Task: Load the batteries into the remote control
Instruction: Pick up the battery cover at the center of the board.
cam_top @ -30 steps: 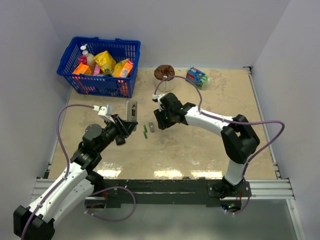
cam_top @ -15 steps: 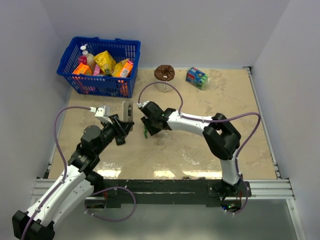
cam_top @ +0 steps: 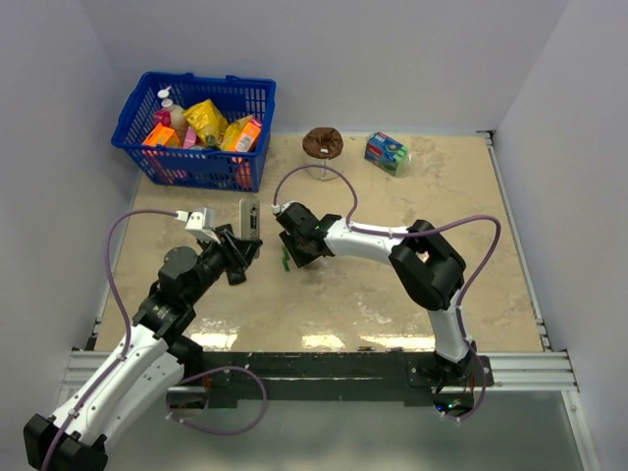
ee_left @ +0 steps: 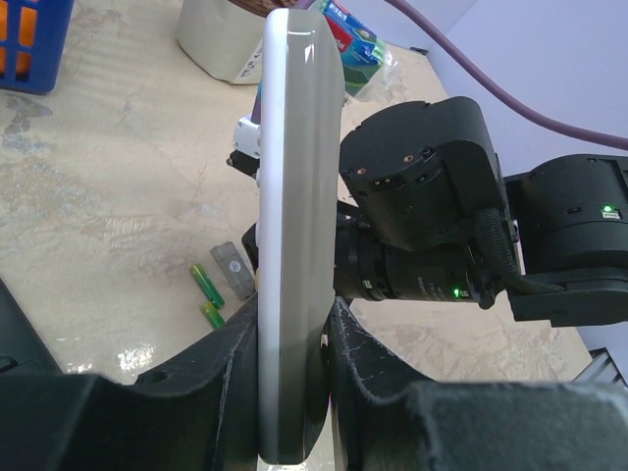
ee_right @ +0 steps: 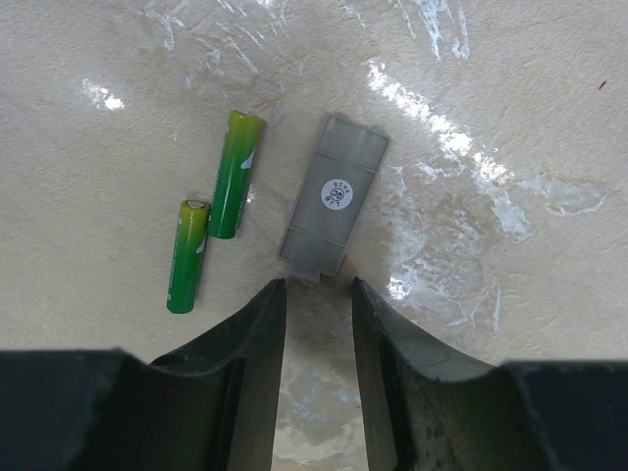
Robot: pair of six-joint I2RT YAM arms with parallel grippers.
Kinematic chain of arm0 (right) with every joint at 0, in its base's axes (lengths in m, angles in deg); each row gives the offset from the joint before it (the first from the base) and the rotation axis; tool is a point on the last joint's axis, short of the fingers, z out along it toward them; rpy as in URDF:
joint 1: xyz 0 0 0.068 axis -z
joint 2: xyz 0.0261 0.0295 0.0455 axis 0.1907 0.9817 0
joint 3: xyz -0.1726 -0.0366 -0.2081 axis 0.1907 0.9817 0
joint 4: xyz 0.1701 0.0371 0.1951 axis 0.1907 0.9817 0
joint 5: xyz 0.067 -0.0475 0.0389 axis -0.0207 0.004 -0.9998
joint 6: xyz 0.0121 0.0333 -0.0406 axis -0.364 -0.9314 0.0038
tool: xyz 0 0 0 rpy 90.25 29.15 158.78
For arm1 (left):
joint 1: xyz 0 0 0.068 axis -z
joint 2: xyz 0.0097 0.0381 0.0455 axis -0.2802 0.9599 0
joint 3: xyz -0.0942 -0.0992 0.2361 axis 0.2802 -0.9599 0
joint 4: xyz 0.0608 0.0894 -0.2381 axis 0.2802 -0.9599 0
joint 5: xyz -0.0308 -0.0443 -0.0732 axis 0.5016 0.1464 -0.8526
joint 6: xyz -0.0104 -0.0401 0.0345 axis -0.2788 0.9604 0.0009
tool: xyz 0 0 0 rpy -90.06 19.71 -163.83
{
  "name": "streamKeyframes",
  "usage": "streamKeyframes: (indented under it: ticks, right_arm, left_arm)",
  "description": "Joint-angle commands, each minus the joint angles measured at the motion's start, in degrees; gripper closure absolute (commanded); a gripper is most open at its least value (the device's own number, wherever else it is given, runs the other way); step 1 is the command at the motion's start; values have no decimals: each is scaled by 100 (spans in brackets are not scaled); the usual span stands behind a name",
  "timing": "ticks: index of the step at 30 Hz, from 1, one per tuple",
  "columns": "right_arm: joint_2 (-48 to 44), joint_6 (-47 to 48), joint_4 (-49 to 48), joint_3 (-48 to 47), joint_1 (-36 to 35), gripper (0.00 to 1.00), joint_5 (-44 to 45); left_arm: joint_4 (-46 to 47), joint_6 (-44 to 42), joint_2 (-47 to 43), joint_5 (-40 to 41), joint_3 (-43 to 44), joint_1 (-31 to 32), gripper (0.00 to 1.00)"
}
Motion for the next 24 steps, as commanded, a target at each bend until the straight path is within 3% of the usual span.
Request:
streamKeyframes:
  ticks: [1, 13, 17, 24]
  right_arm:
    - [60, -99, -188, -216, -42, 64, -66]
    - [263, -152, 5, -400, -59, 72, 101]
    - [193, -152, 58, -348, -59, 83, 127]
    - [8, -99, 260, -251, -24, 94, 356]
  left_arm:
    - [210, -152, -21, 31, 216, 17, 100]
    - [262, -161, 66, -48, 243, 9, 100]
    - [280, -152, 119, -93, 234, 17, 100]
    - [332, -213, 163, -136, 251, 17, 100]
